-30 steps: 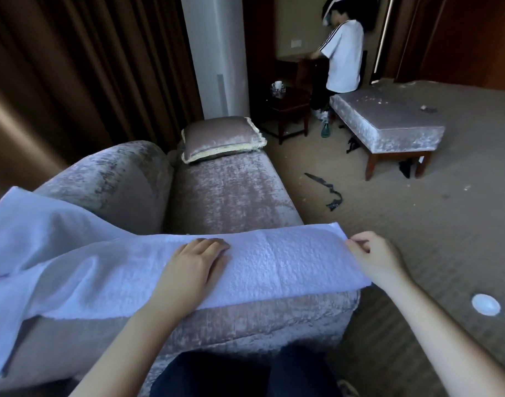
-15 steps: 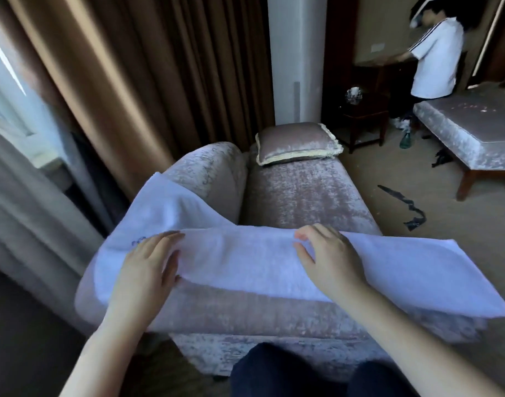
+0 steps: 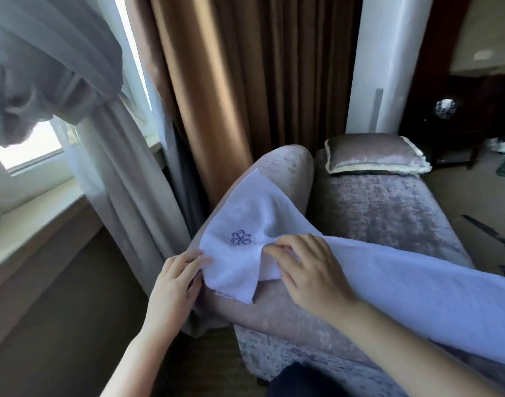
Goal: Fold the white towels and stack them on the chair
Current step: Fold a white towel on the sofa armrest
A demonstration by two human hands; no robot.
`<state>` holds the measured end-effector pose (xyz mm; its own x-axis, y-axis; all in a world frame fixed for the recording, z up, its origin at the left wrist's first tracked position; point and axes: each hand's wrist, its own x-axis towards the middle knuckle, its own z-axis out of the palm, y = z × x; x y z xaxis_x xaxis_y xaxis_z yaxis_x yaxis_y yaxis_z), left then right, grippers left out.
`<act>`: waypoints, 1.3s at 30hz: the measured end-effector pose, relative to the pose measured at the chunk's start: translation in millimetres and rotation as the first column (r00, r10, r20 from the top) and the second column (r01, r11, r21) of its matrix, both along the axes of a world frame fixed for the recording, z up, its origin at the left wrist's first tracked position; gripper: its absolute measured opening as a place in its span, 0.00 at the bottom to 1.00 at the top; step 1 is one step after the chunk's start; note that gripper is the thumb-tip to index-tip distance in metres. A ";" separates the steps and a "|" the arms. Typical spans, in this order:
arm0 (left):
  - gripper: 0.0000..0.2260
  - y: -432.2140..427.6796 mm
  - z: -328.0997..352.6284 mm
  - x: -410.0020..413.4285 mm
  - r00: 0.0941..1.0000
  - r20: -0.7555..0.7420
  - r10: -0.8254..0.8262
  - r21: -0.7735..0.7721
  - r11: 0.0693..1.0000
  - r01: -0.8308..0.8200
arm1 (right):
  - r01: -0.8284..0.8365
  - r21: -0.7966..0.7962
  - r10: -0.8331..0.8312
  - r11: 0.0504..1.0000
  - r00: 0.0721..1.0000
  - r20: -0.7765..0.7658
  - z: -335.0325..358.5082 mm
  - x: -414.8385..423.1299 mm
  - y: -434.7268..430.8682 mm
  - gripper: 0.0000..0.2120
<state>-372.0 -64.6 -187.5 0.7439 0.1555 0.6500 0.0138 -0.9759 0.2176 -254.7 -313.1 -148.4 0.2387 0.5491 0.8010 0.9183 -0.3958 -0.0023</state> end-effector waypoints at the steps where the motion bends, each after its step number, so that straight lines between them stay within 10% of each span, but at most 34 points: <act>1: 0.14 0.9 1.2 4.7 1.000 0.021 -0.006 -0.023 1.000 0.007 | 0.016 0.001 -0.016 1.000 0.999 0.032 1.6 -0.6 3.9 0.22; 4: 0.13 -3.4 7.2 20.2 0.996 0.089 -0.028 -0.157 0.987 0.042 | -0.008 -0.026 0.008 1.000 0.999 0.036 3.9 9.1 20.3 0.21; 11: 0.09 -6.3 55.9 30.5 0.990 0.136 0.018 -0.502 0.863 0.053 | 0.048 0.194 0.091 0.980 0.756 -0.648 48.9 43.8 53.2 0.19; 18: 0.10 24.0 53.2 39.5 0.958 -0.038 0.283 -0.272 0.920 -0.282 | 0.127 -0.421 -0.390 0.898 0.673 -0.628 38.4 95.3 89.1 0.23; 29: 0.20 31.4 66.4 48.5 0.950 -0.311 -0.018 -0.717 0.661 -0.222 | 0.048 -0.285 -0.252 0.957 0.623 -0.741 33.3 122.9 92.9 0.12; 39: 0.15 55.1 80.5 44.1 0.945 -0.314 -0.092 -0.708 0.686 -0.169 | 0.241 -0.233 -0.330 0.942 0.536 -0.777 28.2 175.0 97.4 0.11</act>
<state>-327.9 -9.5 -106.9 0.8590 0.5075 0.0676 0.2386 -0.5136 0.8242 -79.6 -215.7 -120.2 0.9083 0.3888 0.1544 0.3950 -0.6754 -0.6227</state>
